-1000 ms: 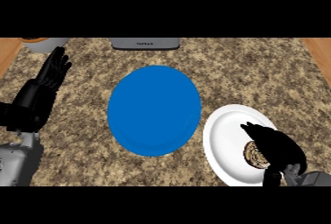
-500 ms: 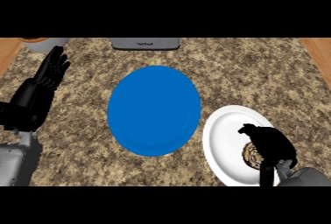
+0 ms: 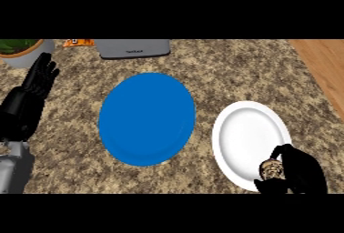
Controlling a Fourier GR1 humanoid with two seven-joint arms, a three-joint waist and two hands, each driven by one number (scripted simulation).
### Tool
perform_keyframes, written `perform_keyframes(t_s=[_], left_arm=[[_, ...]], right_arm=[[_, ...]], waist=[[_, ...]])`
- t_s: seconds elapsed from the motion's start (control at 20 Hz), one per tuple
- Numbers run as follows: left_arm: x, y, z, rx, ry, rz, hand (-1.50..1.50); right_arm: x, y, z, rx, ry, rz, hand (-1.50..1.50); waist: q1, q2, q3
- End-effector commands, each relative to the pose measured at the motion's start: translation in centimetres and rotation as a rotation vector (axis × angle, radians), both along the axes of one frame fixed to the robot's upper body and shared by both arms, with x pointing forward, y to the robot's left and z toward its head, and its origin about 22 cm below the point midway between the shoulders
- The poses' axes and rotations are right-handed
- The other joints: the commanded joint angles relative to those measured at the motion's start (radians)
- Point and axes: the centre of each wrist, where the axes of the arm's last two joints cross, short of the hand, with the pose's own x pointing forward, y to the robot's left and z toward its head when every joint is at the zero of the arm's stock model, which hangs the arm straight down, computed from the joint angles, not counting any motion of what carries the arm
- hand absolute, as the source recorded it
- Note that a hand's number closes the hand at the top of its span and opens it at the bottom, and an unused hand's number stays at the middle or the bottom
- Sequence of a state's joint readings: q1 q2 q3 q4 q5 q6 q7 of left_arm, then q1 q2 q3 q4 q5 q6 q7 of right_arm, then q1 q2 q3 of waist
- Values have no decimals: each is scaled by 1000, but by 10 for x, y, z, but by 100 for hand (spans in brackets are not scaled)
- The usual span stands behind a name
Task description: Pick the cupcake from the plate and place it in the plate
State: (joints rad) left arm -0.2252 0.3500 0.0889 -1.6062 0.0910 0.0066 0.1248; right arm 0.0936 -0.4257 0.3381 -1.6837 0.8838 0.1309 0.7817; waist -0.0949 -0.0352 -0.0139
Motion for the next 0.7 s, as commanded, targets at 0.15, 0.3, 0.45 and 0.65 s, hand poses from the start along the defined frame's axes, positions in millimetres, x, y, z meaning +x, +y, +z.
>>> perform_keyframes(t_s=[0.15, 0.3, 0.45, 0.65], left_arm=[[-6, 11, -1, 8, -4, 30, 0], [-9, 13, 1, 2, 14, 9, 0], [-6, -4, -2, -2, -15, -27, 0], [1, -5, -2, 3, -12, -43, 0]], right_arm=[[-73, 22, 5, -107, -139, -393, 150], [-101, 45, 36, -93, -239, -396, 150], [-120, 76, 61, -20, -340, -386, 150], [-132, 104, 99, 31, -538, -275, 150]], waist=[[-17, 8, 8], [2, 7, 7], [32, 18, 9], [49, 23, 9]])
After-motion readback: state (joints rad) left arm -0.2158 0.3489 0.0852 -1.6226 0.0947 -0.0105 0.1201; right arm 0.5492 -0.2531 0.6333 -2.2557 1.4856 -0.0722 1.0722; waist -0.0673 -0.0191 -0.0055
